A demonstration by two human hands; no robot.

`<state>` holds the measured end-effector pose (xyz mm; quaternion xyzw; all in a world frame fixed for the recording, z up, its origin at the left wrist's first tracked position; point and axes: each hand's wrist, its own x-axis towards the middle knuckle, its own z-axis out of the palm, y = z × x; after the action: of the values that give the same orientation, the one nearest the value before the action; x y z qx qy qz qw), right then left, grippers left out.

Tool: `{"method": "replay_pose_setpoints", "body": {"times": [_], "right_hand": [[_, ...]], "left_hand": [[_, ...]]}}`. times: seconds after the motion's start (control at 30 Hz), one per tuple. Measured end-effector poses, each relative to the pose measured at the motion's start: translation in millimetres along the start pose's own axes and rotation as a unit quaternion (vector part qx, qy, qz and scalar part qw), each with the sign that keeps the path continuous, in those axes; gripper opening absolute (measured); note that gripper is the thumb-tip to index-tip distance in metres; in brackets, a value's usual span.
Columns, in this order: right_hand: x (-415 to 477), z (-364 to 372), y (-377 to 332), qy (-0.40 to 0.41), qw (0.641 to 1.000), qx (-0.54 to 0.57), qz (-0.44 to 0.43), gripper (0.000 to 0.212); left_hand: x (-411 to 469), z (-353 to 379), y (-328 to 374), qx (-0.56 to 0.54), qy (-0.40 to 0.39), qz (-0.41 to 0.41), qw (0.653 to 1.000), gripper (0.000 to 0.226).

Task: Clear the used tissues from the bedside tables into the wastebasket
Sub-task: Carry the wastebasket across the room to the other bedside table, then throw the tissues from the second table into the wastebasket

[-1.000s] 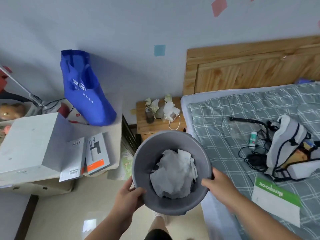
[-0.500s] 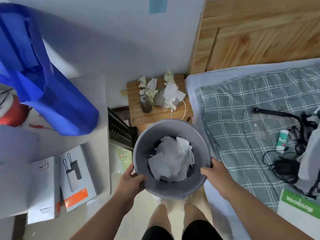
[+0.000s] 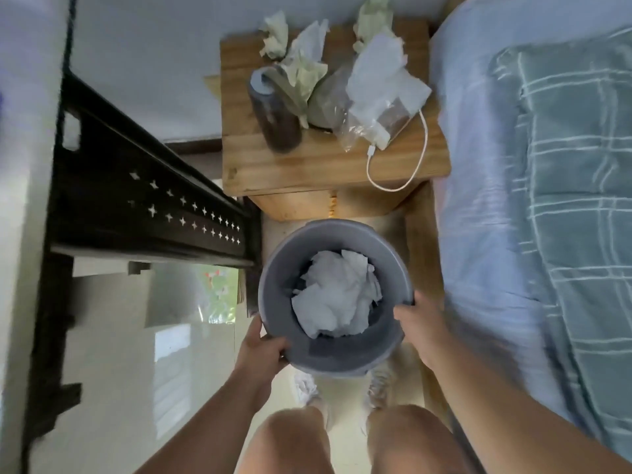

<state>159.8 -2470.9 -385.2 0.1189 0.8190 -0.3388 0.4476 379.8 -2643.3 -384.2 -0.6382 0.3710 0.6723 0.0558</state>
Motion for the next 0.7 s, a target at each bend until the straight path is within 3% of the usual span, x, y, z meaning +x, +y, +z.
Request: {"method": "replay_pose_setpoints", "body": {"times": [0.27,0.57,0.63,0.7], "right_hand": [[120,52,32,-0.004,1.000,-0.004,-0.002,0.043],[138,56,51,-0.073,0.997,-0.017,0.028,0.022],[131,57,52,-0.081,0.995,0.011,0.064,0.027],[116,53,48,-0.078,0.992,0.000,0.103,0.050]], "left_hand": [[124,13,-17,-0.003,-0.021,0.023,1.000,0.069],[147,14,-32,-0.020,-0.044,0.026,0.998,0.071],[138,12,-28,-0.023,-0.031,0.023,0.999,0.076],[119,12,-19,-0.030,0.000,0.010,1.000,0.080]]}}
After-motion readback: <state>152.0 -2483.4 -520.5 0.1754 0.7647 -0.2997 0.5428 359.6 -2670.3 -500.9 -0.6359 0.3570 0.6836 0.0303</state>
